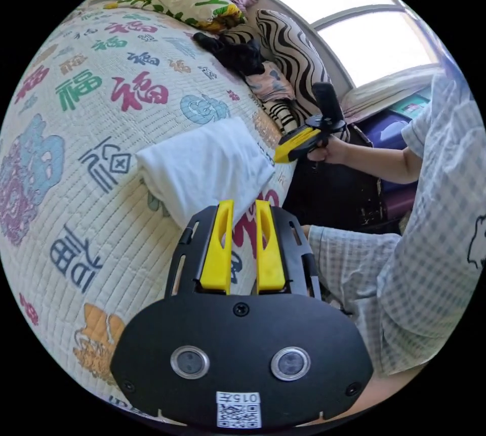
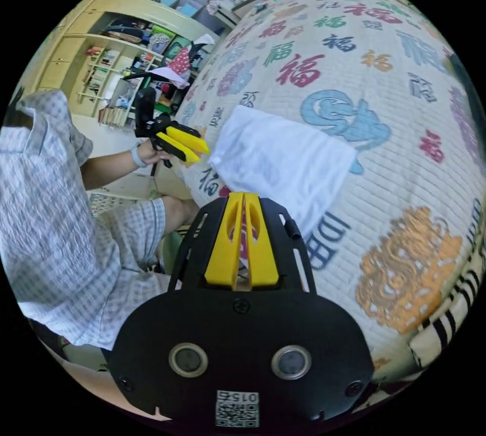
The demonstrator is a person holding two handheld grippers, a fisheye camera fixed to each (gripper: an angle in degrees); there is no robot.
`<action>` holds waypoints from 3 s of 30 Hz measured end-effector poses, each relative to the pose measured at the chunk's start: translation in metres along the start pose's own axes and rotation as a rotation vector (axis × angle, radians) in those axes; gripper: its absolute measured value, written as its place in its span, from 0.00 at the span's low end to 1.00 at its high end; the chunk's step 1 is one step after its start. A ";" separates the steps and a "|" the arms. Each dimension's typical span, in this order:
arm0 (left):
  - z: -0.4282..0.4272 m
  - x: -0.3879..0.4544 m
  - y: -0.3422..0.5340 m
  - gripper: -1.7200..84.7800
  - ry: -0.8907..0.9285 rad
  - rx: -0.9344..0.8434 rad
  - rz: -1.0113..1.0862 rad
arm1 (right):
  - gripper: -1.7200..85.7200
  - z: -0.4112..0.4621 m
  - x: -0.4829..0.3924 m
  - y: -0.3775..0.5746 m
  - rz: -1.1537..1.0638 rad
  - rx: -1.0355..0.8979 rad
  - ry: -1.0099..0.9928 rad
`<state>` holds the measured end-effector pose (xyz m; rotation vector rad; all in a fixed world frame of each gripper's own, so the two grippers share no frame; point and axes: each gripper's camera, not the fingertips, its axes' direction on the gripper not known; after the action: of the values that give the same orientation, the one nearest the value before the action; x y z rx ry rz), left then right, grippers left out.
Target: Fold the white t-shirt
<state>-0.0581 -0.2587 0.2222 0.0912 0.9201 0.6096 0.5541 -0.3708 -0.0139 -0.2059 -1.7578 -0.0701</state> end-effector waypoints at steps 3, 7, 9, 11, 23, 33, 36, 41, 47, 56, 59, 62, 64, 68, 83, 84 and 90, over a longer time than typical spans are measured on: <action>0.008 -0.015 0.006 0.05 -0.033 -0.059 -0.061 | 0.01 0.037 0.021 -0.010 0.001 -0.087 -0.017; -0.012 -0.037 0.022 0.01 0.050 -0.068 -0.121 | 0.01 0.045 0.065 0.008 0.077 -0.102 -0.073; -0.023 -0.043 0.028 0.01 0.067 -0.081 -0.156 | 0.01 0.038 0.086 0.020 0.155 -0.055 -0.128; -0.041 -0.046 0.035 0.01 0.054 -0.099 -0.193 | 0.01 0.029 0.101 0.030 0.228 -0.018 -0.146; -0.103 -0.069 0.010 0.01 0.249 0.045 -0.357 | 0.01 0.029 0.152 -0.024 0.281 0.125 -0.261; -0.204 -0.097 0.081 0.12 0.268 0.078 -0.475 | 0.07 0.004 0.217 0.050 0.452 0.256 -0.300; -0.217 -0.096 0.084 0.14 0.309 0.078 -0.435 | 0.14 0.018 0.230 0.051 0.442 0.187 -0.241; -0.217 -0.085 0.064 0.15 0.429 0.059 -0.315 | 0.16 0.062 0.253 0.015 0.316 0.154 -0.403; -0.222 -0.072 0.056 0.12 0.516 0.054 -0.288 | 0.10 0.109 0.260 -0.024 0.221 0.086 -0.548; -0.361 -0.032 0.123 0.07 0.559 0.249 -0.353 | 0.03 0.104 0.183 -0.048 0.188 0.086 -0.535; -0.444 -0.018 0.177 0.07 0.521 0.332 -0.412 | 0.03 0.127 0.129 -0.089 0.127 0.055 -0.597; -0.532 -0.004 0.249 0.07 0.466 0.432 -0.470 | 0.03 0.179 0.068 -0.143 0.063 -0.010 -0.692; -0.583 0.004 0.297 0.07 0.398 0.483 -0.514 | 0.03 0.232 0.015 -0.187 -0.015 -0.053 -0.773; -0.668 0.005 0.407 0.06 0.264 0.529 -0.668 | 0.03 0.326 -0.065 -0.245 -0.086 -0.157 -0.808; -0.630 -0.053 0.561 0.02 0.250 0.761 -0.870 | 0.04 0.483 -0.146 -0.296 0.031 -0.231 -0.712; -0.628 -0.048 0.562 0.02 0.230 0.762 -0.876 | 0.03 0.480 -0.143 -0.293 0.043 -0.225 -0.720; -0.611 0.026 0.527 0.01 -0.134 0.734 -0.893 | 0.02 0.443 -0.145 -0.271 0.026 -0.194 -0.610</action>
<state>-0.7556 0.0819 -0.0002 0.3483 0.9064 -0.5722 0.1047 -0.5798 -0.2244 -0.4243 -2.3561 -0.1731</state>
